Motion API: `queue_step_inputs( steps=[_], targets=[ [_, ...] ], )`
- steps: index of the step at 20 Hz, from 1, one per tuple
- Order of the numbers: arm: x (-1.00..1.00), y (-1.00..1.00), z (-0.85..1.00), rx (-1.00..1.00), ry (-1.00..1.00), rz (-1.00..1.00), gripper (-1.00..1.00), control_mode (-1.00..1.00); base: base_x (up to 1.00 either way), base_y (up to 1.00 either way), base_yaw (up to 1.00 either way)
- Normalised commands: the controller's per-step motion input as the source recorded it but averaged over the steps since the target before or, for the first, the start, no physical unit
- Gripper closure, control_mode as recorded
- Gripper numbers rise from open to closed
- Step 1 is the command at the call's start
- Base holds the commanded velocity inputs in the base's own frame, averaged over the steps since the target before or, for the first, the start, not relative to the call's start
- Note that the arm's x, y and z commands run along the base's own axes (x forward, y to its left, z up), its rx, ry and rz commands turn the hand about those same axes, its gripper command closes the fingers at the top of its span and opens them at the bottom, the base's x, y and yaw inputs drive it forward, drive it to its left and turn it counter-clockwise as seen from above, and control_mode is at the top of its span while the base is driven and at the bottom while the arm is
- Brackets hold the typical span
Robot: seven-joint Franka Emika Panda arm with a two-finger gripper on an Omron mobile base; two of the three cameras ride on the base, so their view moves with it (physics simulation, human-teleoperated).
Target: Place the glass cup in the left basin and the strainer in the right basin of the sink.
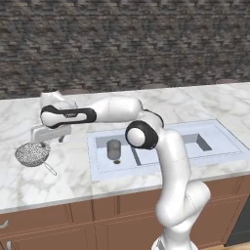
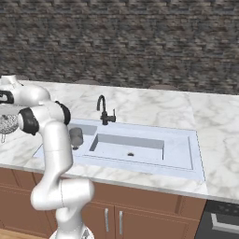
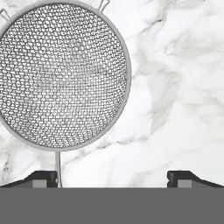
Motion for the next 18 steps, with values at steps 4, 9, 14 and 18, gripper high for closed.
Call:
queue_step_inputs(
  steps=[4, 9, 14, 18],
  targets=[
    [0.06, 0.14, -0.22, -0.02, -0.02, -0.20, -1.00, -1.00, 0.00, 0.00, 0.00],
    [0.07, 0.08, -0.35, -0.05, 0.00, -0.28, -1.00, -1.00, 0.00, 0.00, 0.00],
    [0.17, 0.02, -0.22, -0.06, 0.05, -0.31, -1.00, -1.00, 0.00, 0.00, 0.00],
    [0.14, 0.00, -0.09, -0.04, 0.06, -0.24, -1.00, -1.00, 0.00, 0.00, 0.00]
  ],
)
